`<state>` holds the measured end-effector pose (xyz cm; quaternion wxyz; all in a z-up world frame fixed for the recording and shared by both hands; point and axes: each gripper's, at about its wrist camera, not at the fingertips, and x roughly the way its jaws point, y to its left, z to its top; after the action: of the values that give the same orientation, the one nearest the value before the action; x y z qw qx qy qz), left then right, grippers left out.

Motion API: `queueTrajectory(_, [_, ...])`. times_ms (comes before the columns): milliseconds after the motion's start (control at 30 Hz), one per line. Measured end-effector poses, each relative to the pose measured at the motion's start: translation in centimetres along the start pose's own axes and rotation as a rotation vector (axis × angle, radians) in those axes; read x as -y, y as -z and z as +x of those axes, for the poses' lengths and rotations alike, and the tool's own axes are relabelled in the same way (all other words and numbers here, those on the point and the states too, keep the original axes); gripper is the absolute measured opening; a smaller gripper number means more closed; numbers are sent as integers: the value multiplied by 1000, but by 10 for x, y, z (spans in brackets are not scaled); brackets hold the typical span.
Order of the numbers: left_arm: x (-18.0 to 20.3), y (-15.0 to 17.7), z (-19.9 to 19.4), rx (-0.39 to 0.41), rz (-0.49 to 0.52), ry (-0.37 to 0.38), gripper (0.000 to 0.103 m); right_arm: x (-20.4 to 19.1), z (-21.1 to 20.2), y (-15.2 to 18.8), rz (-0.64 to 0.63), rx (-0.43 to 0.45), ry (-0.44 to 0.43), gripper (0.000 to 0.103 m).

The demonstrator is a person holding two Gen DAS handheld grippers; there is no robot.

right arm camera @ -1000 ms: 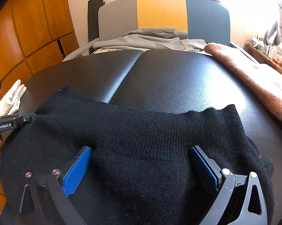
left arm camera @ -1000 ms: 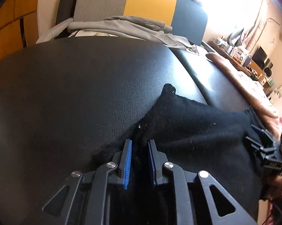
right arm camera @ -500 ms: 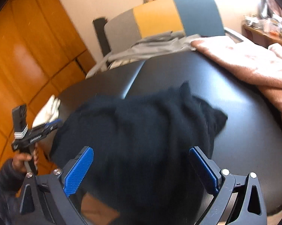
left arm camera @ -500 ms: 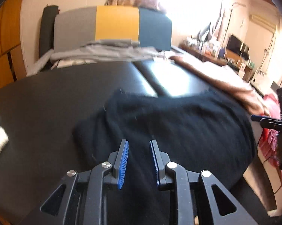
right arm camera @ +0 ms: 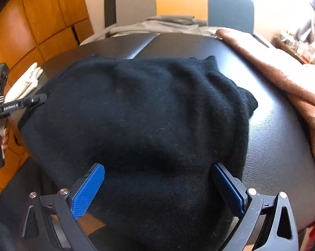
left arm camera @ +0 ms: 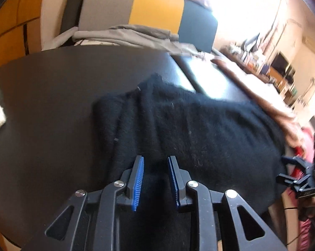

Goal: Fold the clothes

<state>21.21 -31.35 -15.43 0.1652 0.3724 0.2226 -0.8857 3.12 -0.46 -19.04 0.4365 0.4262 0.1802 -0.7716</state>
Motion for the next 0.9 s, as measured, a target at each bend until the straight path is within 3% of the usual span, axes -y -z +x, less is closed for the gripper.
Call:
queueTrajectory(67, [-14,-7,-16,45,-36,19,26,-6,-17,-10,-28,57,-23,103])
queueTrajectory(167, [-45,-18,-29,62,-126,71,40,-10,-31,-36,-48,127,-70,103])
queueTrajectory(267, [-81,-28,-10,-35,-276,189,52,-5,-19,-65,-58,148,-81,103])
queueTrajectory(400, [-90,-37,18,-109,-304,231,60,12,21,-89,-17,79,-76,103])
queueTrajectory(467, [-88,-42,34,-144,-308,274,62,25,36,-87,10,43,-53,103])
queueTrajectory(533, [-83,-46,47,-167,-290,266,62,38,44,-80,36,20,-44,103])
queueTrajectory(667, [-71,-49,69,-191,-254,291,62,48,49,-61,39,82,-63,103])
queueTrajectory(733, [-64,-51,74,-199,-239,309,56,46,49,-54,11,119,-47,103])
queueTrajectory(767, [-63,-50,77,-215,-257,338,29,46,49,-54,10,123,-47,103])
queueTrajectory(800, [-63,-47,83,-252,-290,360,20,47,49,-53,8,126,-47,103])
queueTrajectory(900, [-67,-46,84,-243,-336,339,19,49,49,-53,7,126,-57,103])
